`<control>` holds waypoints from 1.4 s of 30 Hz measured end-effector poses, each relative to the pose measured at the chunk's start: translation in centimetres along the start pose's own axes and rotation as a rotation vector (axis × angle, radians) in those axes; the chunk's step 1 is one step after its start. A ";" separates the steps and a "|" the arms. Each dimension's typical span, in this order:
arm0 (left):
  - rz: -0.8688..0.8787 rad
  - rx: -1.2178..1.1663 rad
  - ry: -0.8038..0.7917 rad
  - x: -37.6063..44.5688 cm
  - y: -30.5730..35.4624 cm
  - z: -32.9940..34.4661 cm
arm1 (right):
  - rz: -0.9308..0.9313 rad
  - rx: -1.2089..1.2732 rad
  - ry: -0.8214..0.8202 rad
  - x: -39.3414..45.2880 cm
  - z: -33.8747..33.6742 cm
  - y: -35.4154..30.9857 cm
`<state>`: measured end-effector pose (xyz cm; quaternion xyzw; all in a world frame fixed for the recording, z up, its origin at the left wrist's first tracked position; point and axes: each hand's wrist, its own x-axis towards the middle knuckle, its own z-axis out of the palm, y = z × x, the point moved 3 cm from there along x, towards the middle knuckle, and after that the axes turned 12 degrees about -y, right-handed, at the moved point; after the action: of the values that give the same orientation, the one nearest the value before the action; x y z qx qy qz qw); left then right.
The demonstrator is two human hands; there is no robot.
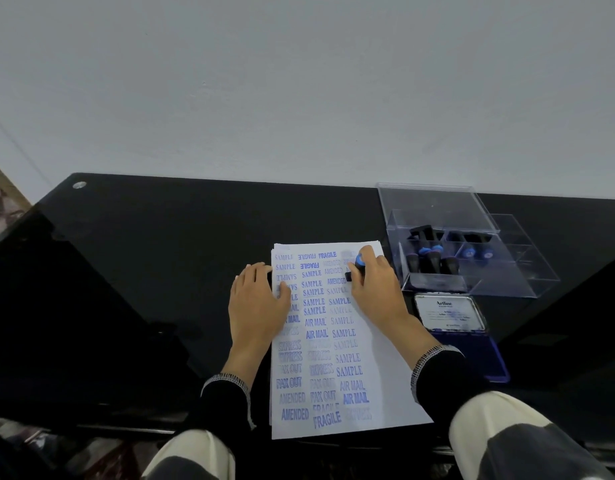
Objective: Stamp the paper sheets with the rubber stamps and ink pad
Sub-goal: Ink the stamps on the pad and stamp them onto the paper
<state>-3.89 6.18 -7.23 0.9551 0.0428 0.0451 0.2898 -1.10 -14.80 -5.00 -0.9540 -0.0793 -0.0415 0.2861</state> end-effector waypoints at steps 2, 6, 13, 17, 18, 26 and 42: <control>0.004 -0.011 0.014 0.0 0.0 -0.1 | 0.004 0.020 -0.007 -0.1 0.0 0.0; 0.006 -0.036 0.016 -0.1 0.1 -0.2 | 0.031 0.053 -0.050 -0.2 -0.3 -0.1; 0.017 -0.046 0.023 -0.1 0.0 -0.2 | 0.103 0.301 0.125 -0.5 -3.4 -0.2; 0.022 -0.031 0.016 0.2 -0.3 0.1 | 0.162 0.540 0.289 -1.0 -5.6 0.4; 0.023 -0.030 0.015 0.3 -0.3 0.2 | 0.168 0.573 0.305 -1.2 -5.9 0.6; 0.014 -0.039 0.026 0.1 -0.2 0.0 | 0.176 0.649 0.286 -1.7 -5.9 1.2; 0.107 0.154 -0.037 -0.3 1.0 -0.3 | 0.033 0.552 0.121 -7.4 -4.4 1.2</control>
<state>-4.21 5.46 -6.43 0.9761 -0.0102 0.0396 0.2136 -8.27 -19.22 -2.89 -0.8369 -0.0547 -0.0707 0.5399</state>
